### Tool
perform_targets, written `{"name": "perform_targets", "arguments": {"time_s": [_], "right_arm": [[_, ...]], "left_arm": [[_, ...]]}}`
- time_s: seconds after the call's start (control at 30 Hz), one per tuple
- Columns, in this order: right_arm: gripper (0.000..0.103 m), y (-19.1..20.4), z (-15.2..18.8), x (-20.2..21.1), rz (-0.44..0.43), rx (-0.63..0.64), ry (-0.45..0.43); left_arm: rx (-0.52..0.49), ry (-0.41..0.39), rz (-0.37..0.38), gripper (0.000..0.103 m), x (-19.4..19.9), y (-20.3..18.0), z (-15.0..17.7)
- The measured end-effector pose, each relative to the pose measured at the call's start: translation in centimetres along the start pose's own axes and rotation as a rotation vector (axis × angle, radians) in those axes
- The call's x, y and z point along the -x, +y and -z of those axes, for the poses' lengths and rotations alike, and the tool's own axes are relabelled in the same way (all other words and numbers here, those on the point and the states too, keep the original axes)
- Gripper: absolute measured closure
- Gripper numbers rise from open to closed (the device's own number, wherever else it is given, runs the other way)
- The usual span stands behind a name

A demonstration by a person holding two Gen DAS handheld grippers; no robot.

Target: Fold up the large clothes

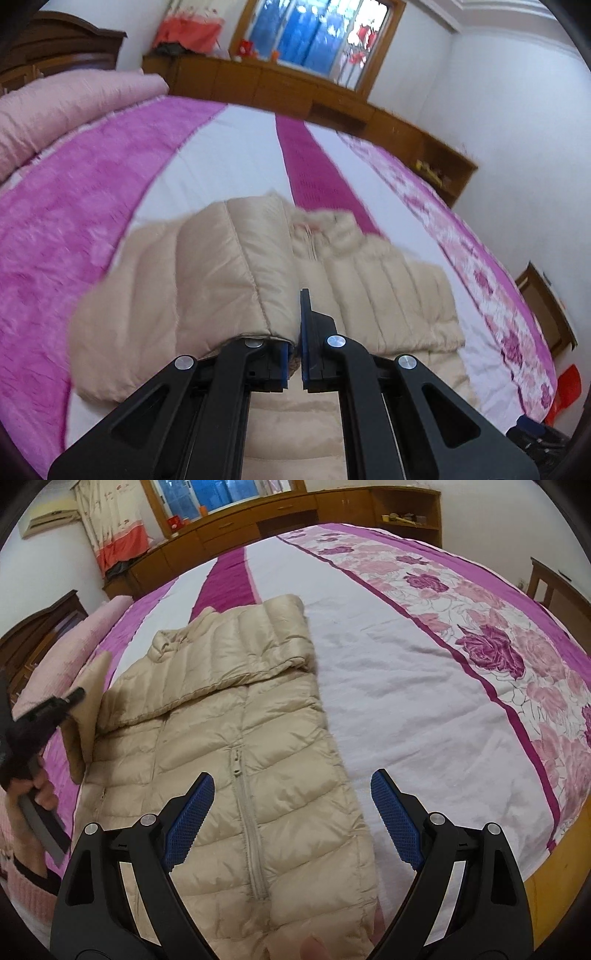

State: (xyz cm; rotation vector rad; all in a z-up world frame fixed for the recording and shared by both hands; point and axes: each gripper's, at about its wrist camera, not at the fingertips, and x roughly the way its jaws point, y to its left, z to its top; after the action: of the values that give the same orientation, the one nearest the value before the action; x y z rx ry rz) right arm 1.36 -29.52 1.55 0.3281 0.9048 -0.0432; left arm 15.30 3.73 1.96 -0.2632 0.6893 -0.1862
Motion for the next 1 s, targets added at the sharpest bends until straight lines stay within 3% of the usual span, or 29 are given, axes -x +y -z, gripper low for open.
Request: {"name": "perform_targets", "arguments": {"time_s": [0.3, 0.47, 0.53, 0.6, 0.67, 0.77, 1.0], "right_arm": [[0.017, -0.7, 0.3, -1.2, 0.005, -0.015, 0.024], [0.017, -1.0, 0.2, -1.3, 0.011, -0.023, 0.026], [0.017, -1.1, 0.1, -1.3, 0.013, -0.027, 0.027], [0.017, -1.2, 0.1, -1.3, 0.014, -0.03, 0.027], [0.017, -1.3, 0.0, -1.3, 0.014, -0.032, 0.026], [0.017, -1.1, -0.1, -1.2, 0.01, -0.03, 0.024], [0.017, 1.1, -0.7, -0.8, -0.031, 0.007, 0.013]], "left_arm": [[-0.039, 0.168, -0.035, 0.097, -5.3, -1.1, 3.5], [-0.049, 0.209, -0.059, 0.094, -6.5, -1.0, 4.5], [-0.043, 0.219, -0.056, 0.085, -6.4, -1.1, 4.6], [-0.042, 0.225, -0.032, 0.057, -6.0, -1.5, 4.7], [-0.062, 0.225, -0.03, 0.045, -5.5, -2.1, 4.9], [-0.103, 0.229, -0.041, 0.04, -4.1, -3.1, 5.4], [-0.095, 0.237, -0.059, 0.036, -0.7, -2.3, 5.1]]}}
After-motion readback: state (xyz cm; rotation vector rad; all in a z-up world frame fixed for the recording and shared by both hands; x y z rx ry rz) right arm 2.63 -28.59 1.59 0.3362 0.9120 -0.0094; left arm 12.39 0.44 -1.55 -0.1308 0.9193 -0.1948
